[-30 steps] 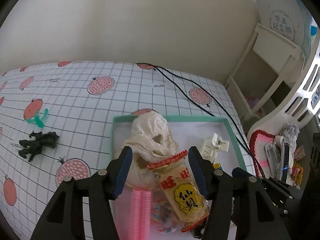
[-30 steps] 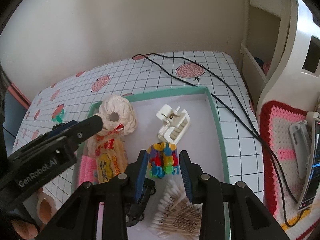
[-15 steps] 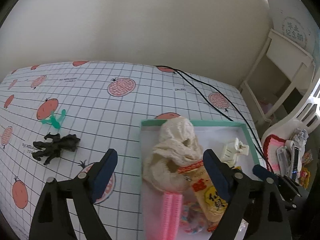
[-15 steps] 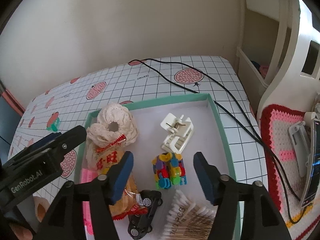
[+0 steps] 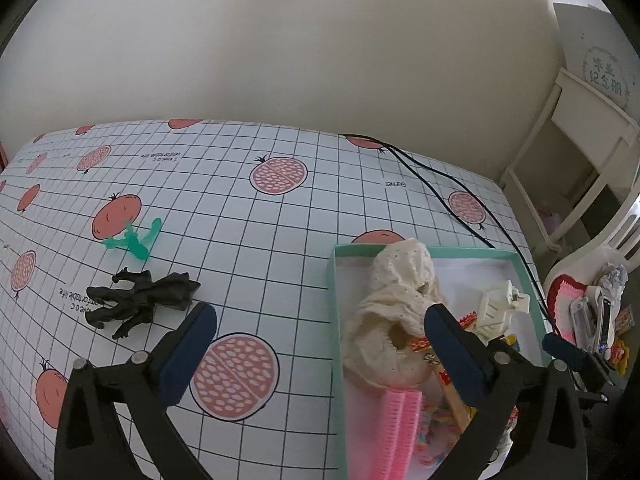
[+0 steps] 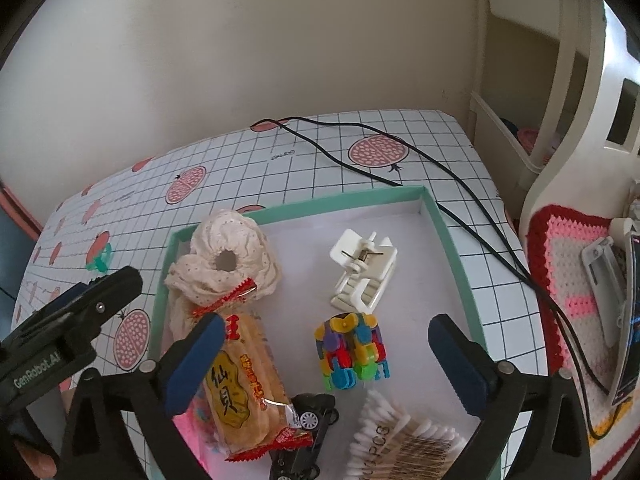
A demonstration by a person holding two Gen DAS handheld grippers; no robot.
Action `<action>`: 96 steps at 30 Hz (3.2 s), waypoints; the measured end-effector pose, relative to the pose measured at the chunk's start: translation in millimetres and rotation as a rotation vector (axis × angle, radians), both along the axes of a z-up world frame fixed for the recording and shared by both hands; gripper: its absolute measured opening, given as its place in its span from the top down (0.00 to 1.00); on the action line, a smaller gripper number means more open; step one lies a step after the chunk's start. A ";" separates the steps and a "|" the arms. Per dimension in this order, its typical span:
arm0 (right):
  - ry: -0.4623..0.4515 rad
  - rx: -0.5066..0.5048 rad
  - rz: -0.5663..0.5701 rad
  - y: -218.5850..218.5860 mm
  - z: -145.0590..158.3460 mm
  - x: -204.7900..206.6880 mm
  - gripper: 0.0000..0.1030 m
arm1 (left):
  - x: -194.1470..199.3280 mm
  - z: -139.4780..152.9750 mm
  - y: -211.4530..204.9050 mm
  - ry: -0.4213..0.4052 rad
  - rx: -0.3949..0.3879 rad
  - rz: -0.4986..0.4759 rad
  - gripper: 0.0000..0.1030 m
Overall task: Organize objects
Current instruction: 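Open right tool to drop block toy while left tool releases cracker bag, then move right tool to black action figure while left tool approaches green toy, then grasp black action figure with right tool while left tool grasps green toy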
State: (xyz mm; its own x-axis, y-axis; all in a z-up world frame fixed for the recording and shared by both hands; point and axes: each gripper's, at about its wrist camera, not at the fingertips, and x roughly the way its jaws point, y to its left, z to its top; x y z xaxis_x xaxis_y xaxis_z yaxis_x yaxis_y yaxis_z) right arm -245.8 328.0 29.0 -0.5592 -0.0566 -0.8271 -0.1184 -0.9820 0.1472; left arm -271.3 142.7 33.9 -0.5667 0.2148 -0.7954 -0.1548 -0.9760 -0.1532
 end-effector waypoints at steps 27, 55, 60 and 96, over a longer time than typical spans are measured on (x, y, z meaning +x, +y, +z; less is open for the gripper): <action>0.141 -0.034 0.110 -114.8 33.6 -19.0 0.00 | -31.5 7.3 -156.2 0.005 0.054 0.223 0.00; -0.096 -0.200 0.011 -251.1 -40.8 -64.3 0.00 | -37.6 -21.7 -278.8 -0.025 0.051 0.271 0.00; -0.113 -0.144 -0.063 -257.0 -42.7 -71.3 0.00 | -37.7 -22.1 -286.4 -0.022 0.059 0.275 0.00; -0.066 0.155 0.144 -260.9 -51.4 -62.3 0.12 | -60.0 -32.7 -234.6 -0.067 0.008 0.186 0.00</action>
State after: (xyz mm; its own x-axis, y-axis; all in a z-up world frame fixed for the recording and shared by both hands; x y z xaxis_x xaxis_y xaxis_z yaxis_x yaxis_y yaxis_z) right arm -308.1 67.0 -22.4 -0.4985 -0.0012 -0.8669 0.0200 -0.9997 -0.0102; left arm -331.3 -91.9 1.3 -0.5430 0.1176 -0.8315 0.0392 -0.9855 -0.1649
